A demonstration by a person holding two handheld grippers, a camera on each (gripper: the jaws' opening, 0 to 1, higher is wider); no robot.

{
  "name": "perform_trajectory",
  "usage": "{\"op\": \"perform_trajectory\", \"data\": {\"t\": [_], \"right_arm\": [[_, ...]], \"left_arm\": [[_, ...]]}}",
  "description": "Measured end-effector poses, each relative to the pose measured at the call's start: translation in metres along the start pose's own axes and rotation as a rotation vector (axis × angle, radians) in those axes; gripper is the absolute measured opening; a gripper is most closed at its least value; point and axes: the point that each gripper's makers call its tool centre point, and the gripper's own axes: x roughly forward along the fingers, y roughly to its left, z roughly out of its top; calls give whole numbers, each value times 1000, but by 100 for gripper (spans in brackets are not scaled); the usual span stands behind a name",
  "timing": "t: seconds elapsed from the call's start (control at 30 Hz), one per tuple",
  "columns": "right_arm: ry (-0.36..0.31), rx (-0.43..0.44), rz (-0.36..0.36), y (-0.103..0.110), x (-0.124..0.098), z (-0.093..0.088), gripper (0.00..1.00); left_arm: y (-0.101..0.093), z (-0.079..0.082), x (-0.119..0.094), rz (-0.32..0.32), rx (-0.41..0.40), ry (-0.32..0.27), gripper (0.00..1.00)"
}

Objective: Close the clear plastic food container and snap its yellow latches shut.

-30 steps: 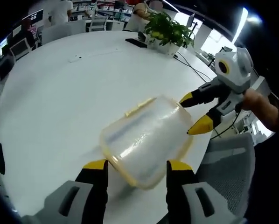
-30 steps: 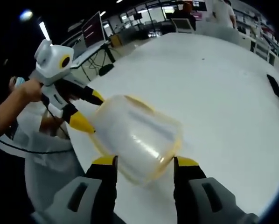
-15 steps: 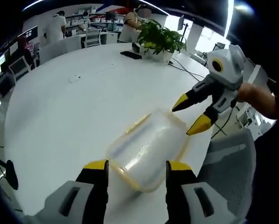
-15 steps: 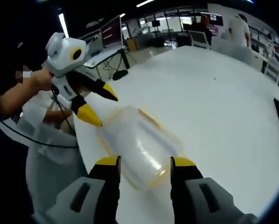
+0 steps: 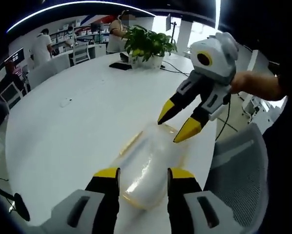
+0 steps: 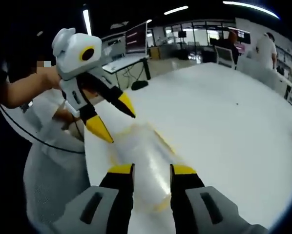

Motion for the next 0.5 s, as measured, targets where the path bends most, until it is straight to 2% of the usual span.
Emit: {"op": "perform_trajectory", "data": {"t": [0.5], "right_arm": [[41,-155,71,3,24,6,23]], "left_arm": [[-20,0,16,-48,79,28,25]]}}
